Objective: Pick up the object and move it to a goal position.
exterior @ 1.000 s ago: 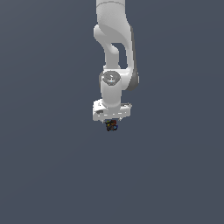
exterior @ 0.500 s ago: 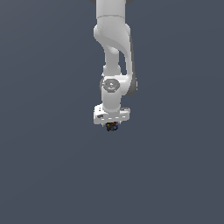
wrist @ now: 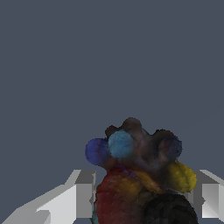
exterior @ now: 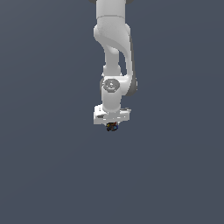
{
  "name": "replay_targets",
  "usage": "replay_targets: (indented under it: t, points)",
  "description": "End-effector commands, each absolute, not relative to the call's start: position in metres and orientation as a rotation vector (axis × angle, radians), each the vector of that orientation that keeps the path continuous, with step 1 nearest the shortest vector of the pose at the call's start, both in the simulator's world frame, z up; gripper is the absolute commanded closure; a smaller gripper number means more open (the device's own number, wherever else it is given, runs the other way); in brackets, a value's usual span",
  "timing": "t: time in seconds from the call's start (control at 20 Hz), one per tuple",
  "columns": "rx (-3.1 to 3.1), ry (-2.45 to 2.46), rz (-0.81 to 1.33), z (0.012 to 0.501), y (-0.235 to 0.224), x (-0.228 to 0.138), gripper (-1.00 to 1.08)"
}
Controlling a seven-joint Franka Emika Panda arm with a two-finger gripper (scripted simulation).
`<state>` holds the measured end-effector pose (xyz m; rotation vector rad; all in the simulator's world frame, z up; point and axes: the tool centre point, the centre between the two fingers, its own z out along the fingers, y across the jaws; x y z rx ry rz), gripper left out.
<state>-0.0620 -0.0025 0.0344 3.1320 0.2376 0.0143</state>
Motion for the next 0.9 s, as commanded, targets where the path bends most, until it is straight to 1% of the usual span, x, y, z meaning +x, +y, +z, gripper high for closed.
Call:
replay_targets:
  t: [0.0,0.2,0.4,0.6,0.85]
  points:
    - [3.133,0.238,0.000,0.030,-0.003,-0.065,1.08]
    - [3.132,0.238,0.016,0.035,0.000,-0.062,1.08]
    - [3.132,0.238,0.016,0.035,0.014,-0.066,1.08]
    - [3.132,0.238,0.014,0.035,0.039,-0.072,1.08]
    - [3.132,0.238,0.010,0.036,0.084,-0.083,1.08]
